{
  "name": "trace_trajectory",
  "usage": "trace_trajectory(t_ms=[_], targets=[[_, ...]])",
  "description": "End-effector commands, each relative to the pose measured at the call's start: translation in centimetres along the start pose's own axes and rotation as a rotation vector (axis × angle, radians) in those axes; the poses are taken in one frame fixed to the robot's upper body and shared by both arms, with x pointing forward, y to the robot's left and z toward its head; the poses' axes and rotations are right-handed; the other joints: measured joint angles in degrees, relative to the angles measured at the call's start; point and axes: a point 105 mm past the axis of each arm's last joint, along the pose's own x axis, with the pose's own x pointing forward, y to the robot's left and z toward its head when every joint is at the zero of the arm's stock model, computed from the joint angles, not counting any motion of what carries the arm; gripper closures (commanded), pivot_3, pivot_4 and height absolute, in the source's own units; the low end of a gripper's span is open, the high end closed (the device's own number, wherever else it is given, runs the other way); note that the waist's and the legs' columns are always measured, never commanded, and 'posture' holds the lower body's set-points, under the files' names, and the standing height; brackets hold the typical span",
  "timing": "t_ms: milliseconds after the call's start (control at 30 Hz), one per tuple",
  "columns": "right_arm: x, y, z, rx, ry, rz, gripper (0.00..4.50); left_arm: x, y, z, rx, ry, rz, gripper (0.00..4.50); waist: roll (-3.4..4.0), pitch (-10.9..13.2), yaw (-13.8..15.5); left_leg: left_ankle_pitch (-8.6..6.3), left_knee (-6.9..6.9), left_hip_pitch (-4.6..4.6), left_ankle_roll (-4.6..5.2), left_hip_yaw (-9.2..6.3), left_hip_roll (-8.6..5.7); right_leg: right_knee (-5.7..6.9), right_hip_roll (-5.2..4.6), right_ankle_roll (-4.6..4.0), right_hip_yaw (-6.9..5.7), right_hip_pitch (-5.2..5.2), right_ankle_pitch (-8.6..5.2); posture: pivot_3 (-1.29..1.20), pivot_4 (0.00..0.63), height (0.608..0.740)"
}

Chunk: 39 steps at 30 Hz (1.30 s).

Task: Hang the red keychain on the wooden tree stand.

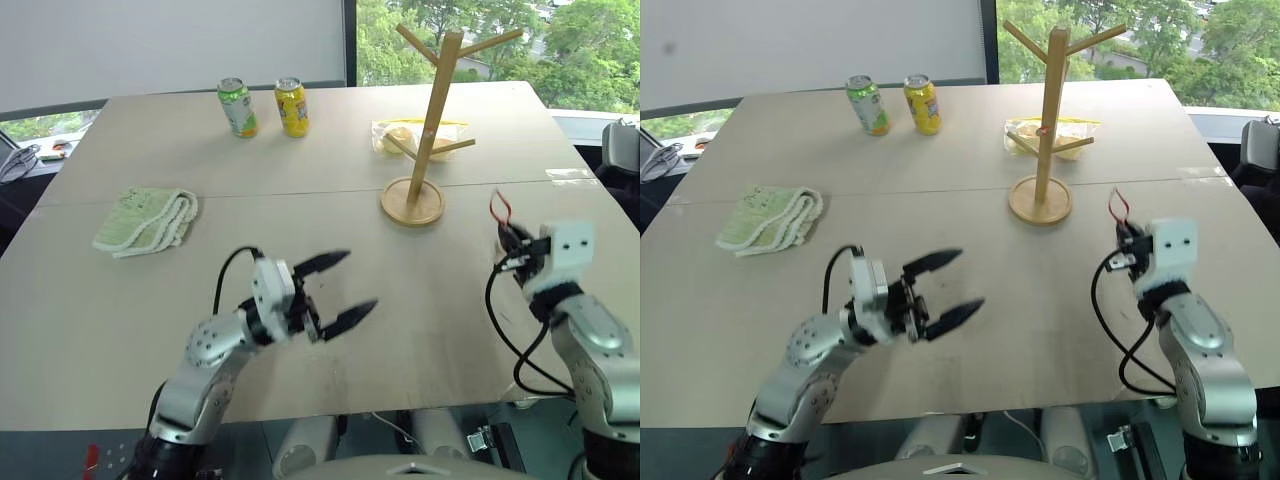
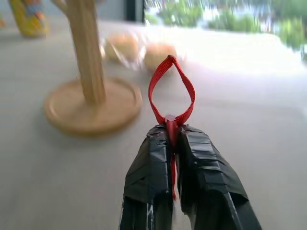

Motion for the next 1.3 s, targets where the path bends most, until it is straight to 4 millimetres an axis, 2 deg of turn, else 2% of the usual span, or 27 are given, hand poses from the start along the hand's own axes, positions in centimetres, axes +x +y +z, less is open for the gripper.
trace_trajectory(t_ms=[33, 167, 333, 400, 600, 833, 1000, 1300], targets=[[1.2, 1.2, 4.0, -0.089, -0.191, 0.087, 4.47, 1.2, 0.4, 3.5, -0.021, -0.063, 0.046, 0.00, 0.00, 0.00, -0.19, 0.01, 0.00, 0.00, 0.01, -0.01, 0.00, 0.00, 0.04, 0.04, -0.01, 0.00, 0.02, 0.00, 0.150, 0.740], [2.9, 2.4, 6.9, -0.187, -0.333, 0.158, 4.47, 2.4, 1.1, 5.6, 0.003, -0.045, 0.080, 0.00, -0.07, 0.05, -0.55, 0.02, 0.00, -0.01, 0.01, 0.02, -0.02, 0.00, 0.11, 0.21, 0.00, 0.00, 0.13, 0.00, 0.150, 0.740], [4.2, 3.4, 8.2, -0.231, -0.412, 0.206, 4.47, 2.7, 0.9, 6.7, 0.018, -0.026, 0.075, 0.00, -0.08, 0.06, -0.80, 0.02, 0.00, 0.02, 0.01, 0.04, -0.04, 0.00, 0.13, 0.18, 0.03, 0.03, 0.13, 0.00, 0.150, 0.740], [4.8, 3.5, 8.4, -0.237, -0.431, 0.215, 4.47, 2.5, 1.6, 7.3, 0.040, -0.035, 0.100, 0.00, -0.10, 0.07, -0.82, 0.03, 0.00, 0.02, 0.01, 0.04, -0.04, 0.00, 0.13, 0.16, 0.04, 0.03, 0.13, 0.00, 0.150, 0.740], [5.5, 4.6, 8.6, -0.238, -0.464, 0.268, 4.47, 1.6, 3.2, 7.6, 0.105, -0.021, 0.146, 0.00, -0.10, 0.08, -0.95, 0.03, -0.01, 0.05, 0.00, 0.10, -0.04, 0.03, 0.14, -0.06, 0.12, 0.01, 0.05, 0.00, 0.150, 0.740], [4.9, 6.8, 7.5, -0.263, -0.451, 0.364, 4.47, 1.9, 3.9, 8.4, 0.104, -0.038, 0.159, 0.00, -0.11, 0.08, -0.92, 0.03, -0.01, 0.04, 0.00, 0.11, -0.05, 0.02, 0.13, -0.22, 0.13, 0.01, 0.17, 0.00, 0.150, 0.740], [5.0, 6.8, 6.9, -0.261, -0.427, 0.363, 4.47, 2.2, 4.2, 8.7, 0.092, -0.051, 0.163, 0.00, -0.11, 0.08, -0.94, 0.03, -0.01, 0.05, -0.01, 0.11, -0.05, 0.03, 0.14, -0.20, 0.13, 0.00, 0.19, 0.00, 0.150, 0.740], [5.3, 6.5, 7.0, -0.262, -0.435, 0.328, 4.47, 2.5, 4.1, 8.6, 0.084, -0.049, 0.161, 0.00, -0.11, 0.08, -0.95, 0.03, -0.01, 0.05, -0.01, 0.12, -0.05, 0.03, 0.14, -0.08, 0.14, 0.00, 0.26, 0.00, 0.150, 0.740]])
